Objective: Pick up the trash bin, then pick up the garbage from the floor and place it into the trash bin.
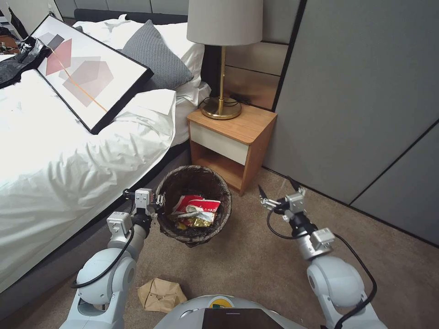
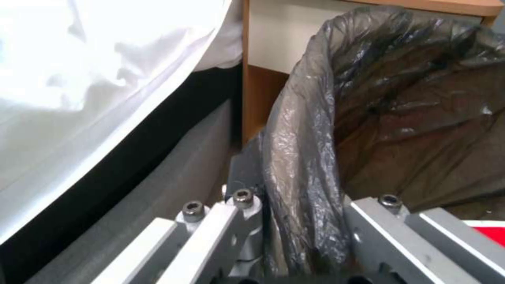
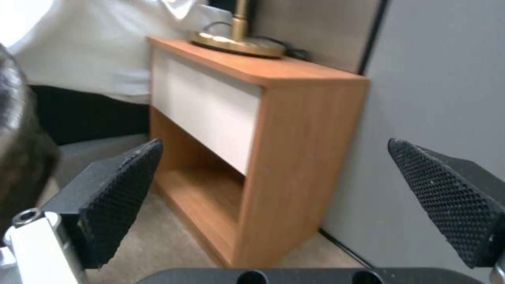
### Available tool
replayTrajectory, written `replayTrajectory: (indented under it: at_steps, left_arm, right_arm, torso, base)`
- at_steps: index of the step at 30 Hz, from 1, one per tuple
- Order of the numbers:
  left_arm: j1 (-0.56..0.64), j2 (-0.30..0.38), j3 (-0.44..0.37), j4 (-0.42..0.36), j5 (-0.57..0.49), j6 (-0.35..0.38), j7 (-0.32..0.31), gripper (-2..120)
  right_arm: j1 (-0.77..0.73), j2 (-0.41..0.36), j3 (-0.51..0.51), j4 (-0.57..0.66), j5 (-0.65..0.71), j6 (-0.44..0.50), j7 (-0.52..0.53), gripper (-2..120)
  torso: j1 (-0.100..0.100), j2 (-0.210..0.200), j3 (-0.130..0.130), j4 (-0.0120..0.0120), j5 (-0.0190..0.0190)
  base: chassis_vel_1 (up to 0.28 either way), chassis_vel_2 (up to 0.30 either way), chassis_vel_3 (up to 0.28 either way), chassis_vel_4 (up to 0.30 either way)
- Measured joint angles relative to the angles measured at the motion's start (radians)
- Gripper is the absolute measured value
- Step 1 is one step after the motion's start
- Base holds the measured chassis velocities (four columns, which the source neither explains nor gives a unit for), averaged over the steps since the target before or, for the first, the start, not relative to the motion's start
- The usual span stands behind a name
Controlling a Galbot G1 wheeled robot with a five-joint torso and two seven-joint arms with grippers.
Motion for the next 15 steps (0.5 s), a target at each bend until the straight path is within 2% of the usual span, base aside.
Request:
replayTrajectory:
  at_steps: [6,15]
  left_arm:
    - [0.005,0.001,0.003,0.003,0.003,-0.005,0.005,7]
    - [0.002,-0.001,0.012,0.009,0.007,-0.008,0.006,7]
  right_arm:
    - [-0.096,0.065,0.037,-0.001,-0.007,0.079,0.011,100]
    - [-0.153,0.097,0.039,-0.009,-0.015,0.143,0.074,100]
  torso:
    - [0.0,0.0,0.0,-0.0002,0.0]
    - [0.0,0.0,0.0,-0.0002,0.0]
  base:
    - [0.0,0.0,0.0,0.0]
    - [0.0,0.0,0.0,0.0]
